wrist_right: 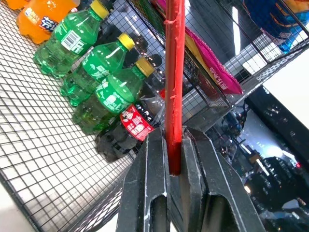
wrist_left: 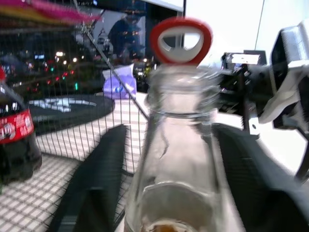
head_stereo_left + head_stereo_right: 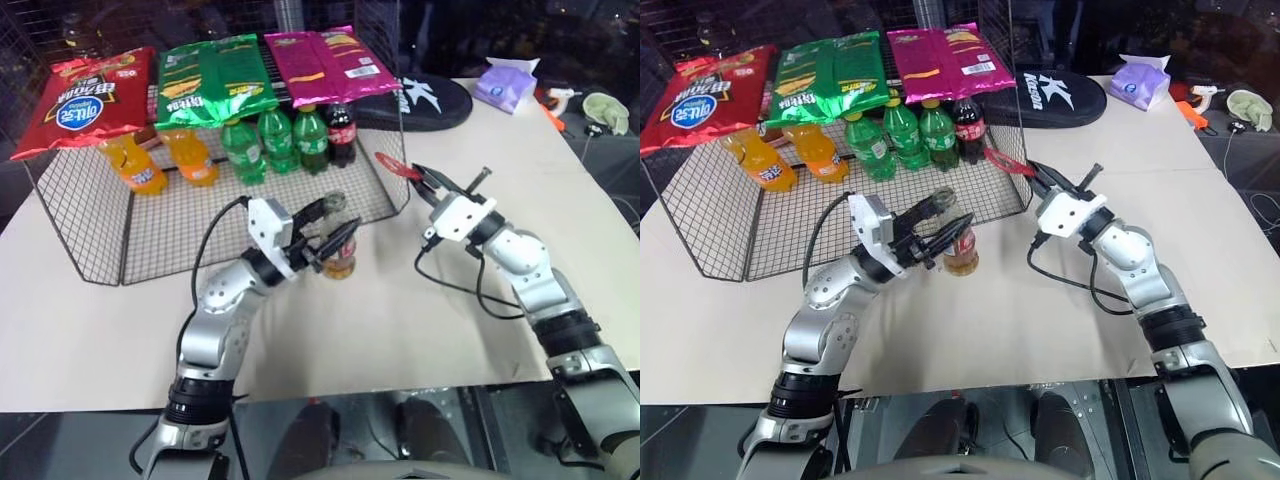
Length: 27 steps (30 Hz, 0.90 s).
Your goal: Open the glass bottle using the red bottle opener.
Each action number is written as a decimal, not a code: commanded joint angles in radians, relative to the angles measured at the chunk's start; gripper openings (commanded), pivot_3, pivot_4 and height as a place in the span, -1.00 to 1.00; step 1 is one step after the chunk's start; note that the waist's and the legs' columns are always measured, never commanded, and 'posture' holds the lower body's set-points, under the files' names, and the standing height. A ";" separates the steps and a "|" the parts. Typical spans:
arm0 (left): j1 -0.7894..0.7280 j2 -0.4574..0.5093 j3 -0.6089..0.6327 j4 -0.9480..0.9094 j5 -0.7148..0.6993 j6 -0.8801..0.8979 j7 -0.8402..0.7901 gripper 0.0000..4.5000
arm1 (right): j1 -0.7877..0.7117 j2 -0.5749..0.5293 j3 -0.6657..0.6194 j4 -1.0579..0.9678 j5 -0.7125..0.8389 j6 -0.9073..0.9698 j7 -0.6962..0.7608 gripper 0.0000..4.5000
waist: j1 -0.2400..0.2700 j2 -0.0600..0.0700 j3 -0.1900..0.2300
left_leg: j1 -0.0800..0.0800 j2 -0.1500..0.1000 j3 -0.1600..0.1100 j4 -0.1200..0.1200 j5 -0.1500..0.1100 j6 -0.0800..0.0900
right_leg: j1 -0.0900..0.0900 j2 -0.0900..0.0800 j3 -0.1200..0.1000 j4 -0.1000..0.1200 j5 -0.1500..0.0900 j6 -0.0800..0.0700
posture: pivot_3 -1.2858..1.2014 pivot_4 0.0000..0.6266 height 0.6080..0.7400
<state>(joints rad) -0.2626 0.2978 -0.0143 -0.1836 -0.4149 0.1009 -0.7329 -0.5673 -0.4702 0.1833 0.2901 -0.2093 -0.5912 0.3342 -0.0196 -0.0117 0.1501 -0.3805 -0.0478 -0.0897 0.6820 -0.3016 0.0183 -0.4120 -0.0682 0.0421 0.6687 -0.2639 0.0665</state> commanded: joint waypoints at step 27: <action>0.307 0.201 0.101 -0.306 -0.117 0.098 -0.062 0.97 | 0.337 -0.136 -0.161 -0.653 0.951 1.254 0.304 -1.00 | 0.006 0.001 0.001 | -0.002 0.002 -0.002 -0.004 0.000 0.000 | 0.000 -0.004 -0.001 -0.005 0.000 0.000 | 0.03 -0.52 1.00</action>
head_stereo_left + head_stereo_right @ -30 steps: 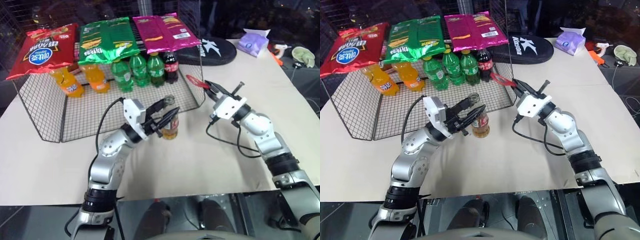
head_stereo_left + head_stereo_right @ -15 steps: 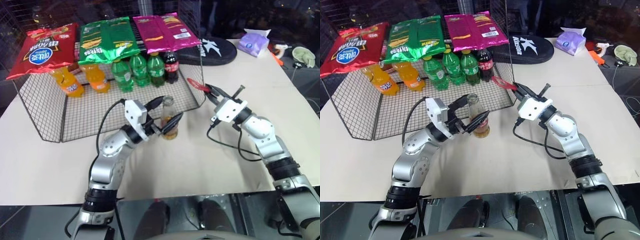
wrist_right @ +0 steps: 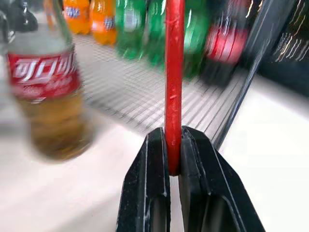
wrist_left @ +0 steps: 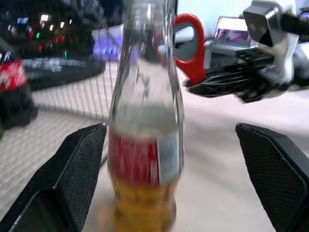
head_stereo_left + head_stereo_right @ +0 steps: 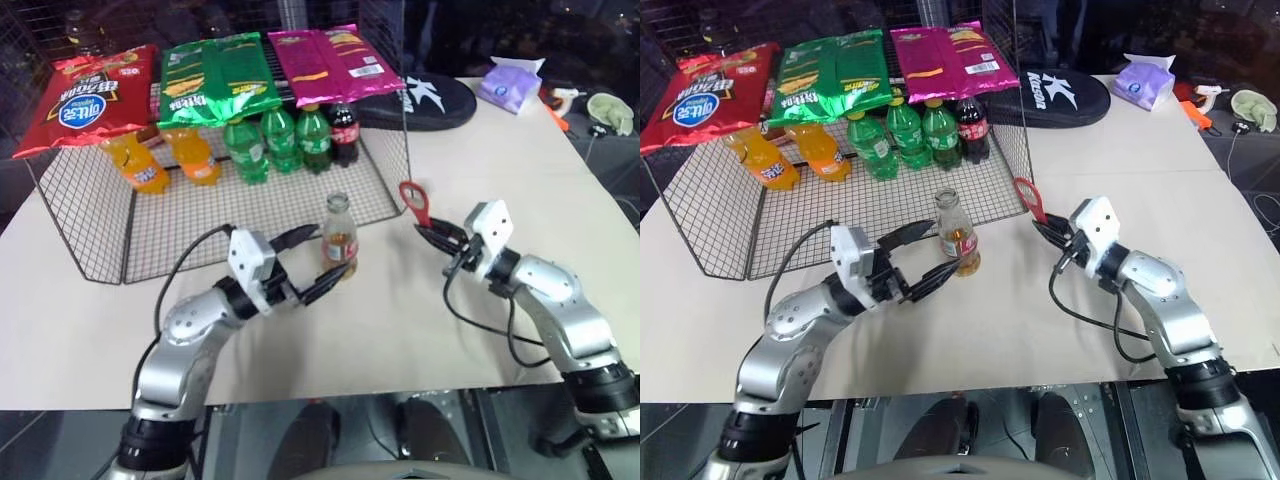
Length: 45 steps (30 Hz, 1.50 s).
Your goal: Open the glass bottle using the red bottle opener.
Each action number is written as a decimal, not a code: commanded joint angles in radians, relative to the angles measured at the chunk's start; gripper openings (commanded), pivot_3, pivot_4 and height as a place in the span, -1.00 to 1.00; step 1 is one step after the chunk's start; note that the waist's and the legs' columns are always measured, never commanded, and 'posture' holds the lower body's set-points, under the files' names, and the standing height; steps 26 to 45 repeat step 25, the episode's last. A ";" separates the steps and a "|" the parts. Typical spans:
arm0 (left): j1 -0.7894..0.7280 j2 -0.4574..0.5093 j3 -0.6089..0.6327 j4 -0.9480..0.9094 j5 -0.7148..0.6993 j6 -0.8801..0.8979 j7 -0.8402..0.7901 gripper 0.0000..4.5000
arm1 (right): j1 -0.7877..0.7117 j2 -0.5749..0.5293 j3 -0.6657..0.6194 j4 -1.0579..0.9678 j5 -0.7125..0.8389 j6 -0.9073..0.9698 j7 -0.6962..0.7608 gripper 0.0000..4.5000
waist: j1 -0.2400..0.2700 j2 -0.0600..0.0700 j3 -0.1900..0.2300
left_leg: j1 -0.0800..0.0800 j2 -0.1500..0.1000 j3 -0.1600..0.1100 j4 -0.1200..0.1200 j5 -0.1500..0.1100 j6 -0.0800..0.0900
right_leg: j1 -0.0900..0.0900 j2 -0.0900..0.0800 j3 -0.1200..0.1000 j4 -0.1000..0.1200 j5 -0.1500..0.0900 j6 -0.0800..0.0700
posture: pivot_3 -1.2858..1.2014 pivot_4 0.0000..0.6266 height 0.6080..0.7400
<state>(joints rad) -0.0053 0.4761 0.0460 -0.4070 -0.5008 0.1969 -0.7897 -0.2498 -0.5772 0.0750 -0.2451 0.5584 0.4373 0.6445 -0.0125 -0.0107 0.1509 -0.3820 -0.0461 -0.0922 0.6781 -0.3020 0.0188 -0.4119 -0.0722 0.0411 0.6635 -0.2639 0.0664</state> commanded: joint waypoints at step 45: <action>0.420 0.076 0.317 -0.088 0.037 -0.012 0.099 1.00 | 0.441 -0.099 -0.409 0.078 0.043 -0.308 0.406 0.97 | 0.002 0.000 0.000 | 0.004 0.000 0.004 -0.005 -0.003 0.005 | 0.002 0.002 0.002 -0.002 0.000 0.000 | 0.03 -0.52 1.00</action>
